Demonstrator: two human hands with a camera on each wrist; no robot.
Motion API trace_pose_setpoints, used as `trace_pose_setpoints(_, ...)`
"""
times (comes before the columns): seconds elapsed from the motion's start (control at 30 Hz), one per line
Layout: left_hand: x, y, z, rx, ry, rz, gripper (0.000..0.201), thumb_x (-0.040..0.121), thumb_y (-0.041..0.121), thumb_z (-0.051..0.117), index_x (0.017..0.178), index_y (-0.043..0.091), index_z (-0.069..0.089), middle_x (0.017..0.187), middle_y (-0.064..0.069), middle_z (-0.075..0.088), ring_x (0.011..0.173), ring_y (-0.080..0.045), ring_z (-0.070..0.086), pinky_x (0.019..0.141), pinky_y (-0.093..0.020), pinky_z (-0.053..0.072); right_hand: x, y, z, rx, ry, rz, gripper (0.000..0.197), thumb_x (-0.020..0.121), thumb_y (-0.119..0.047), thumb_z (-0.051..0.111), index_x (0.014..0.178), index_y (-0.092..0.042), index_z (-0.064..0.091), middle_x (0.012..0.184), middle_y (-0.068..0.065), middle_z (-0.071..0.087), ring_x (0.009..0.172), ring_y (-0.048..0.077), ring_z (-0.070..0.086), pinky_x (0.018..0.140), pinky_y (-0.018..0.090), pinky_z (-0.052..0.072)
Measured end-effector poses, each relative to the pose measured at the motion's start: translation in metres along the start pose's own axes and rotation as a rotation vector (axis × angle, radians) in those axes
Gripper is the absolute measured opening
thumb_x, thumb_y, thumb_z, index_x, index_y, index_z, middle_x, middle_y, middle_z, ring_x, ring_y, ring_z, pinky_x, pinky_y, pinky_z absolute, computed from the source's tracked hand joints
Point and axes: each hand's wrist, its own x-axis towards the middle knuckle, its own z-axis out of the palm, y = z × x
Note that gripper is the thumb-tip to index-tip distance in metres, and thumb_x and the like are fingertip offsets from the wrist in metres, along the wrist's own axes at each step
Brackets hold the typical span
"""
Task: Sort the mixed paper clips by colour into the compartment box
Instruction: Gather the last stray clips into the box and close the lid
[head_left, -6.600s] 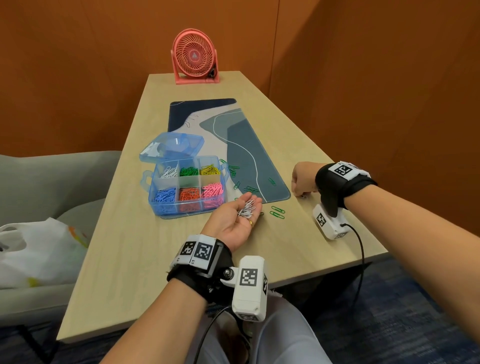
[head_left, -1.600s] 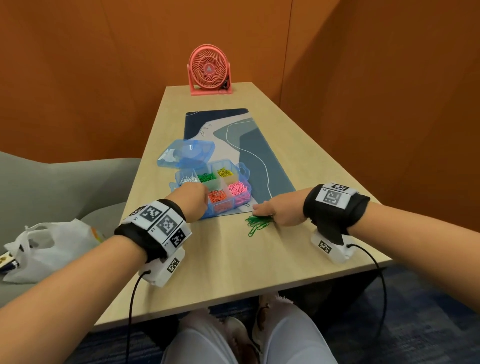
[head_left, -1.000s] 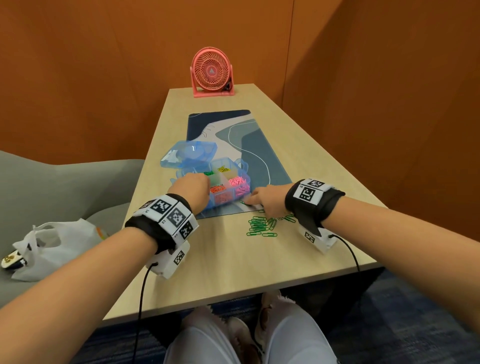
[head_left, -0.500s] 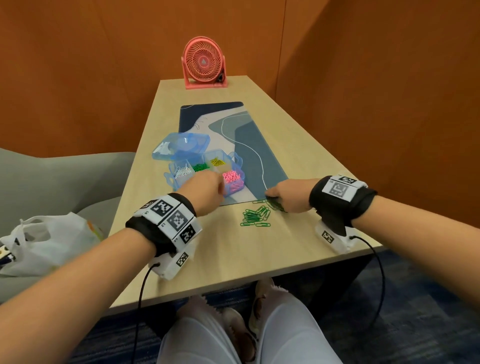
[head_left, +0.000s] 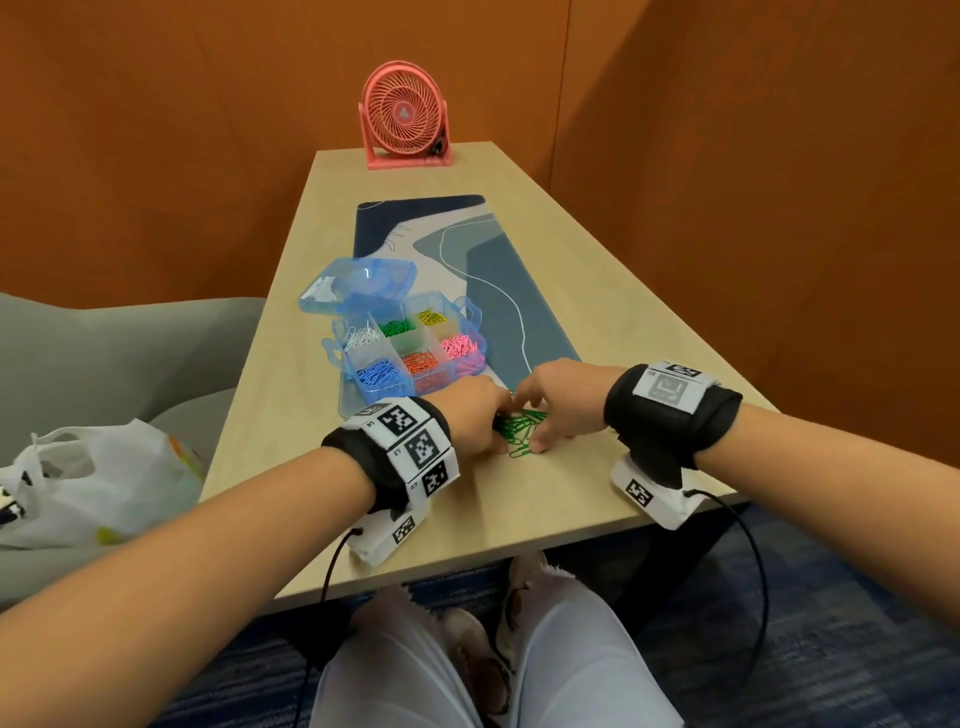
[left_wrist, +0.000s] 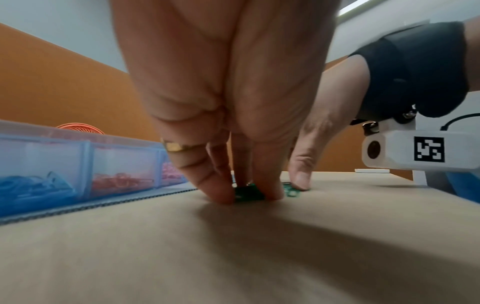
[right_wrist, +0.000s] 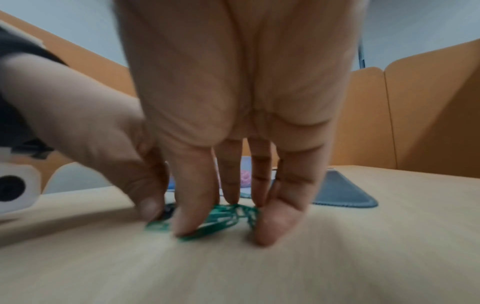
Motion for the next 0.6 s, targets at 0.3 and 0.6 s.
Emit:
trace_pose_setpoints(0.3,0.007,0.000,0.006,0.078,-0.052,-0.027,0.029,0.093,0.019,0.053,0.117,0.003,0.059,0.117,-0.013,0.061,0.107,-0.027,0.057,0.084,-0.029,0.043,0.010,-0.004,-0.007,0.052,0.087,0.007,0.014,0.082,-0.003,0.060,0.089,-0.010,0.069,0.073,-0.001,0.064,0.066,0.012,0.058,0.055,0.016,0.043)
trace_pose_setpoints(0.6,0.001,-0.011,-0.005,0.016,-0.025,-0.070,0.026,0.095,0.016,0.045,0.113,0.002,0.058,0.112,-0.014,0.060,0.100,-0.026,0.056,0.078,-0.029,0.041,0.018,-0.006,-0.007,0.070,0.059,0.020,0.009,0.081,-0.007,0.062,0.077,-0.015,0.060,0.073,0.004,0.067,0.060,0.017,0.064,0.055,0.022,0.049)
